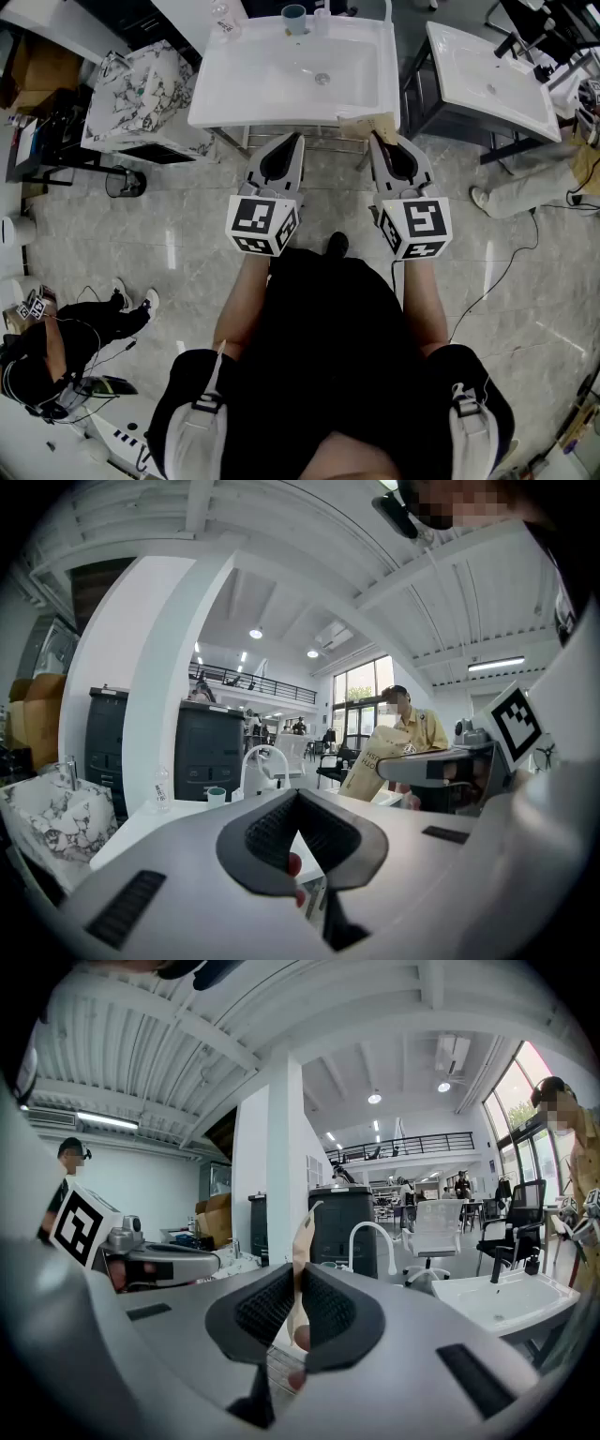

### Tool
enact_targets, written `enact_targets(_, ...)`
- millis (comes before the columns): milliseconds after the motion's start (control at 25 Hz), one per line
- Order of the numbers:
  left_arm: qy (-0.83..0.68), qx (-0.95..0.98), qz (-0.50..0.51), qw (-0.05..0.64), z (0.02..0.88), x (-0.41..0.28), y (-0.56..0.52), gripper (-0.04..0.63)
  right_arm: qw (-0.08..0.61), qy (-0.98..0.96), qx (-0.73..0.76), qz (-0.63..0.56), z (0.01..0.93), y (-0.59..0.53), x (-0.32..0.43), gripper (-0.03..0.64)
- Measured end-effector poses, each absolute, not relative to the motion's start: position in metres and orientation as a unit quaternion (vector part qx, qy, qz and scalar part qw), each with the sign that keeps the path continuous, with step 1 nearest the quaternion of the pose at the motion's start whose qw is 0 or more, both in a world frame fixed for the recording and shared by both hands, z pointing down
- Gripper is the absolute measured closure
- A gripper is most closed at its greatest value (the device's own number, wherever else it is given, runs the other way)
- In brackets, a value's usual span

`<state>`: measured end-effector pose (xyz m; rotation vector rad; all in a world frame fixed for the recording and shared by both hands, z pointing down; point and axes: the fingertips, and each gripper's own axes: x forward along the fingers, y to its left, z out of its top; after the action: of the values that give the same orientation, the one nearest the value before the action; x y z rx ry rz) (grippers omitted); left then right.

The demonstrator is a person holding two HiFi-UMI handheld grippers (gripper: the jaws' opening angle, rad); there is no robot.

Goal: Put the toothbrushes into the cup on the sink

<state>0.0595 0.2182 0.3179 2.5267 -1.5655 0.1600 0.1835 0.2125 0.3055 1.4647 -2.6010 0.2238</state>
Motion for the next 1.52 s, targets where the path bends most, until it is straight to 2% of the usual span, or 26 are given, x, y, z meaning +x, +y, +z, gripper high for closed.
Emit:
enact_targets(880, -0.538, 0.835, 0.080, 0.081, 0.336, 0.074, 0.246, 0.581, 0.071, -0.876, 0.460, 0.122, 0.328, 0.237, 0.197, 0.568)
enact_targets(1520, -0.531, 0.839, 0.075, 0.094, 0.344, 0.043, 0.189, 0.581, 0.085, -0.878, 0.455, 0.122, 0.332, 0.185, 0.161, 0.568)
